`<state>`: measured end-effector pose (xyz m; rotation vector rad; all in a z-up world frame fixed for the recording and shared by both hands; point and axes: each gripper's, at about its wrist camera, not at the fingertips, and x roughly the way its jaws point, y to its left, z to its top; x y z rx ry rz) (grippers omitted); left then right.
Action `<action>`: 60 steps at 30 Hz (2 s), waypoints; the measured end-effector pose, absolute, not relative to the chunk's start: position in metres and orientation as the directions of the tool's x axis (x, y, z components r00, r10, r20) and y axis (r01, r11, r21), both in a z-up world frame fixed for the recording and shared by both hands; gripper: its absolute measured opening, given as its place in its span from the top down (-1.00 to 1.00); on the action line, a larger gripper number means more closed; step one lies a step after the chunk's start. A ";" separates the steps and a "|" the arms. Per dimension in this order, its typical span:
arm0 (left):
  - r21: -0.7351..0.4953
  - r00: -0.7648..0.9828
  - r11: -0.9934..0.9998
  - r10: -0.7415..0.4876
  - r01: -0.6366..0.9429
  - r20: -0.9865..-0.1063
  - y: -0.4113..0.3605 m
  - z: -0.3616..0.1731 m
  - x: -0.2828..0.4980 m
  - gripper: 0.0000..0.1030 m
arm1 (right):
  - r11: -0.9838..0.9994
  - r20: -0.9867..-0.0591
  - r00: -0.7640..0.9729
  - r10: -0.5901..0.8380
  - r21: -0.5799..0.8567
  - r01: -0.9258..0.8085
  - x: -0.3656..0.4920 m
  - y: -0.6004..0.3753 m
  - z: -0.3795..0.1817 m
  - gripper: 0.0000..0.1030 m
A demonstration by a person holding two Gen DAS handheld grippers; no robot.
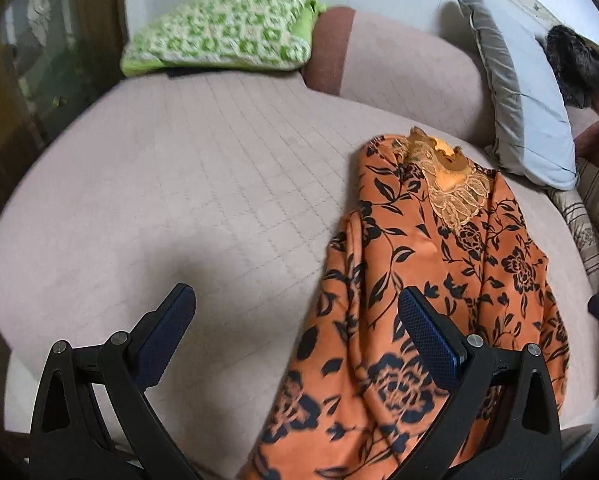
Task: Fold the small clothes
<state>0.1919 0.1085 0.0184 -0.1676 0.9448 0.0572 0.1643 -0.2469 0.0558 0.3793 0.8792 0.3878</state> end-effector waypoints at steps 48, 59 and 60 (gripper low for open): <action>-0.810 0.524 0.477 -0.620 -0.341 -0.585 0.174 -0.068 0.281 1.00 | 0.734 -0.703 0.213 0.679 0.638 -0.234 0.411 -0.111 -0.033 0.94; -0.820 0.558 0.439 -0.601 -0.368 -0.572 0.206 -0.062 0.280 1.00 | 0.686 -0.628 0.280 0.726 0.684 -0.248 0.417 -0.112 0.009 0.95; -0.814 0.532 0.444 -0.616 -0.374 -0.580 0.200 -0.066 0.283 1.00 | 0.701 -0.641 0.286 0.712 0.675 -0.232 0.414 -0.125 0.007 0.95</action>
